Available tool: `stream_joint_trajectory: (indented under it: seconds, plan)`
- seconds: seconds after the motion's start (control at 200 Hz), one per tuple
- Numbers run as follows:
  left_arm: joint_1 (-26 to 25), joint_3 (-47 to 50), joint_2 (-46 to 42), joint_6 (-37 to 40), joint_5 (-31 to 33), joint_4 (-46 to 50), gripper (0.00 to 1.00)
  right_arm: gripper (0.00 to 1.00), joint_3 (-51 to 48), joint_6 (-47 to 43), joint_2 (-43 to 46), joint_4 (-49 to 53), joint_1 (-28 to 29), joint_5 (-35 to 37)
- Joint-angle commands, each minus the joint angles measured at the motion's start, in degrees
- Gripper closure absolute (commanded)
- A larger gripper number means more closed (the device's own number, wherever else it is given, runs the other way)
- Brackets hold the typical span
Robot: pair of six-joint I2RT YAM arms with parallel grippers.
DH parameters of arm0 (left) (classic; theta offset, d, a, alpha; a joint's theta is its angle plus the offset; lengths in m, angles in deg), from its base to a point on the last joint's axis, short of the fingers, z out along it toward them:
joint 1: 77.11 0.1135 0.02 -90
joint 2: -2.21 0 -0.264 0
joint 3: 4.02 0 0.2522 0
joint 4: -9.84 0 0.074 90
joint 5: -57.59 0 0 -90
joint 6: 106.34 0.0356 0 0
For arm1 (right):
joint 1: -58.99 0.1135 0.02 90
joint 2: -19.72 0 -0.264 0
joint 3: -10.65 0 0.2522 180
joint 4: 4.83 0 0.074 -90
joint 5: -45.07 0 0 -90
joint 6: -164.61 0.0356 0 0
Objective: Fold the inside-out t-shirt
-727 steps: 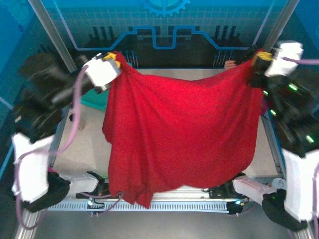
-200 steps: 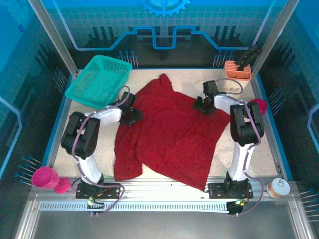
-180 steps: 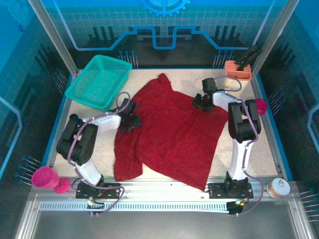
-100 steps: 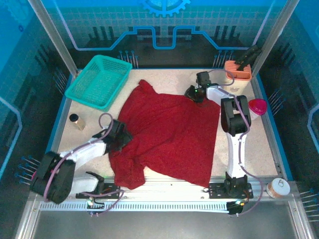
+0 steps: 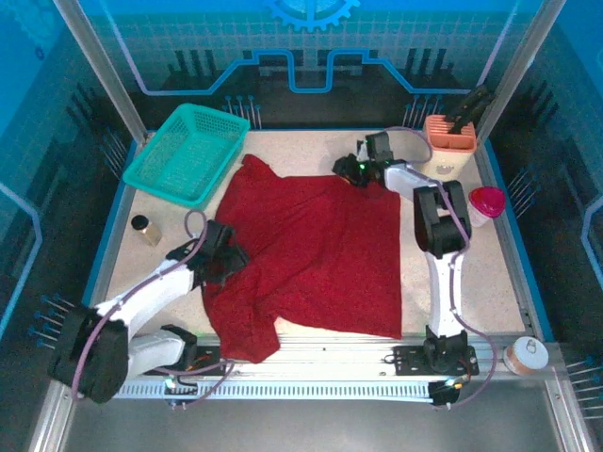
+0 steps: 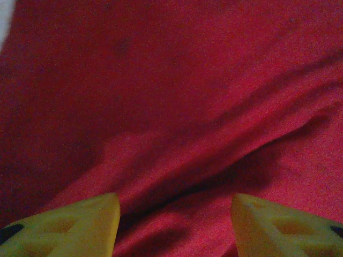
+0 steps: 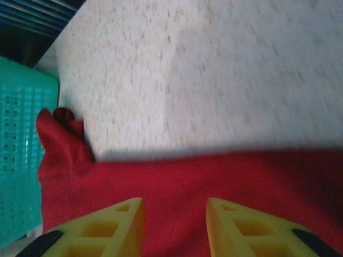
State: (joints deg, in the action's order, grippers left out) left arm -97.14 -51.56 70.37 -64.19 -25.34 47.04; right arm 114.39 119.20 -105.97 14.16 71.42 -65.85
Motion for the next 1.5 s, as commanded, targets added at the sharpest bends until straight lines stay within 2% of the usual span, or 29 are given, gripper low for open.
stream_joint_trajectory:
  seconds: [0.0,0.07,0.2,0.285,0.345,0.415,0.47,0.54,0.62,0.741,0.871,0.916,1.036,1.096,1.181,1.191,1.226,1.311,1.371,1.446,1.496]
  plan:
    - [-1.48,-4.30,4.73,6.51,0.66,-3.24,0.42,0.61,-14.72,1.66,14.84,0.58,0.66,5.23]
    - [-1.37,-6.51,8.52,6.81,1.21,-3.62,0.41,0.60,-23.97,2.55,19.96,-0.62,1.23,7.39]
    - [-1.06,-9.89,17.25,5.79,-0.82,-4.04,0.41,0.60,-37.18,7.72,24.12,-4.20,1.58,3.06]
    - [-1.06,-11.21,22.26,4.61,-2.44,-4.87,0.41,0.56,-45.70,11.98,30.57,2.01,3.35,9.63]
    - [-1.19,-11.31,25.53,3.52,-4.90,-7.04,0.42,0.51,-47.08,11.86,33.02,7.11,4.14,13.74]
    - [-1.78,-11.70,28.42,1.32,-5.60,-7.49,0.43,0.52,-46.84,10.81,32.75,10.57,2.45,16.10]
    - [-2.64,-11.97,29.57,-0.20,-4.77,-7.10,0.43,0.58,-47.36,11.60,31.05,9.63,-1.06,12.89]
    - [-3.20,-11.71,29.89,-2.34,-4.60,-6.69,0.43,0.63,-49.72,11.84,28.70,0.33,-5.76,3.57]
    - [-4.30,-12.30,30.01,-3.65,-4.80,-5.56,0.43,0.62,-47.49,10.97,25.93,-1.13,-7.75,0.03]
    - [-6.80,-14.60,31.13,-3.96,-5.29,-2.42,0.42,0.61,-40.08,7.36,24.52,7.93,-7.52,3.20]
    - [-6.93,-10.86,33.84,-9.32,-9.05,-7.87,0.40,0.59,-33.53,2.83,24.36,19.10,-7.15,12.67]
    - [-7.03,-9.83,35.00,-10.92,-10.42,-9.36,0.41,0.59,-32.78,0.83,24.27,20.13,-7.31,13.57]
    - [-7.21,-9.55,35.76,-15.53,-8.71,-7.55,0.41,0.59,-28.95,-4.70,22.89,27.80,-9.30,18.86]
    - [-7.59,-8.24,34.72,-17.54,-9.76,-10.35,0.40,0.59,-28.33,-8.08,22.56,29.15,-10.77,23.09]
    - [-8.45,-5.38,33.26,-20.89,-16.58,-20.00,0.38,0.58,-28.48,-11.75,22.47,27.74,-12.04,30.42]
    - [-8.66,-5.34,33.09,-21.17,-17.03,-20.52,0.36,0.58,-28.68,-12.15,22.47,27.05,-12.04,31.03]
    - [-9.52,-5.84,31.95,-21.58,-17.26,-20.77,0.33,0.57,-28.80,-12.16,22.21,25.93,-12.89,29.28]
    - [-10.29,-8.24,28.30,-19.62,-14.98,-16.64,0.31,0.56,-27.20,-13.84,21.94,25.05,-12.71,24.22]
    - [-9.88,-9.37,24.10,-17.36,-9.27,-10.95,0.29,0.54,-25.79,-15.38,23.15,26.42,-11.14,24.66]
    - [-8.84,-9.63,18.17,-14.55,-0.76,-5.31,0.24,0.52,-24.45,-17.50,25.70,28.32,-9.28,29.50]
    - [-7.16,-8.53,14.93,-12.97,-0.40,-5.08,0.22,0.49,-24.15,-19.96,27.61,28.52,-8.16,34.05]
